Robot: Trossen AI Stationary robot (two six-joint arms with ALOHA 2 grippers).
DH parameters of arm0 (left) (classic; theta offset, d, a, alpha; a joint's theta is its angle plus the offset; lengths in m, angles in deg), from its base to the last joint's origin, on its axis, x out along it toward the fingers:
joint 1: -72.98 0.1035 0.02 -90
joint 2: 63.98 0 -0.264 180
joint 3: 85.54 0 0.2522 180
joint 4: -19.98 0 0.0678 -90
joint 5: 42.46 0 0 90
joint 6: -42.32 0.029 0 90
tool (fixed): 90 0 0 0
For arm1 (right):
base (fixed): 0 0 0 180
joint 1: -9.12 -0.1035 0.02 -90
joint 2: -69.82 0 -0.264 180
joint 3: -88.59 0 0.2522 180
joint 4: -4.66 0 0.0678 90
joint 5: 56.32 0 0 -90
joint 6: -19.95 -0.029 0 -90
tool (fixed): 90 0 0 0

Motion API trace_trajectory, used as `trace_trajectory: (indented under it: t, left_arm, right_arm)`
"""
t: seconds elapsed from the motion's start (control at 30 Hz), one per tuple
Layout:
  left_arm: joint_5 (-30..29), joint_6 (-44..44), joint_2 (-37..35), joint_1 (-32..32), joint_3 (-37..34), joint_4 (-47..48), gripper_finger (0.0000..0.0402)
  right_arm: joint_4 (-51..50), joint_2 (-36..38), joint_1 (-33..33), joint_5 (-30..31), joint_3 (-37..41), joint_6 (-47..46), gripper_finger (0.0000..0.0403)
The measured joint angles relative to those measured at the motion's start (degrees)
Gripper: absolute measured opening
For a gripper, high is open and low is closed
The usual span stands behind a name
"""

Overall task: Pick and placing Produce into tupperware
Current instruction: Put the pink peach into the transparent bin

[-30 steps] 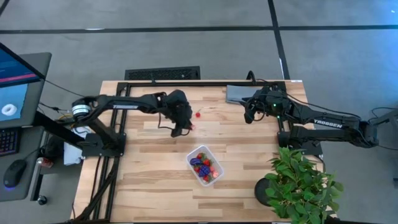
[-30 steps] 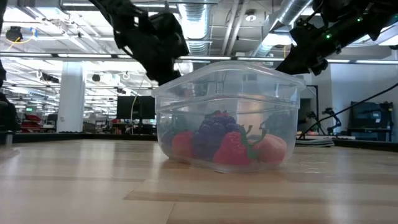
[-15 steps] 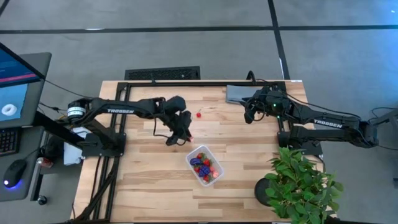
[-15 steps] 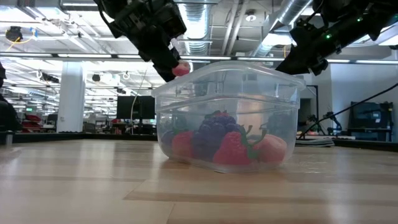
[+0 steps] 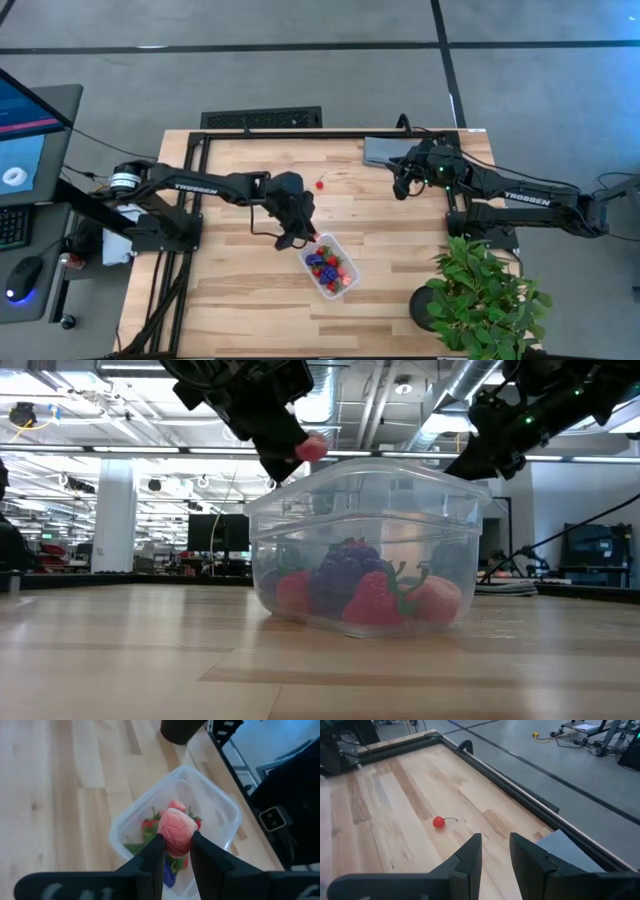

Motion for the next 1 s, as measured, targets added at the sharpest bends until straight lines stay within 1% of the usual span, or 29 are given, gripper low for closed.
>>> trace_trajectory:
  t: [0.23, 0.33, 0.5, 0.7, 0.83, 1.0]
  left_arm:
    - [1.63, -7.58, 5.25, -3.16, 0.06, -8.91, 0.0071]
    - [1.7, -9.95, 7.17, -3.92, 0.07, -10.97, 0.0071]
    - [1.57, -12.95, 9.77, -4.44, 0.07, -11.63, 0.0071]
    - [1.4, -14.81, 10.42, -4.49, 0.09, -11.09, 0.0073]
    - [-0.49, -14.79, 10.42, -4.54, 0.09, -11.27, 0.0097]
    - [-0.62, -14.79, 10.42, -4.54, 0.09, -11.29, 0.0137]
  right_arm:
    - [-3.78, 0.0, -0.02, -0.24, 0.02, 0.71, 0.0122]
    - [-5.68, 0.0, -0.04, -0.27, 0.04, 1.91, 0.0122]
    - [-5.94, 0.0, -0.04, -0.33, 0.04, 2.16, 0.0122]
    - [-5.94, 0.0, -0.02, -2.16, 0.04, 3.21, 0.0122]
    - [-5.94, 0.0, 0.0, -2.98, 0.04, 3.28, 0.0122]
    - [-5.94, 0.0, 0.0, -3.04, 0.04, 3.23, 0.0122]
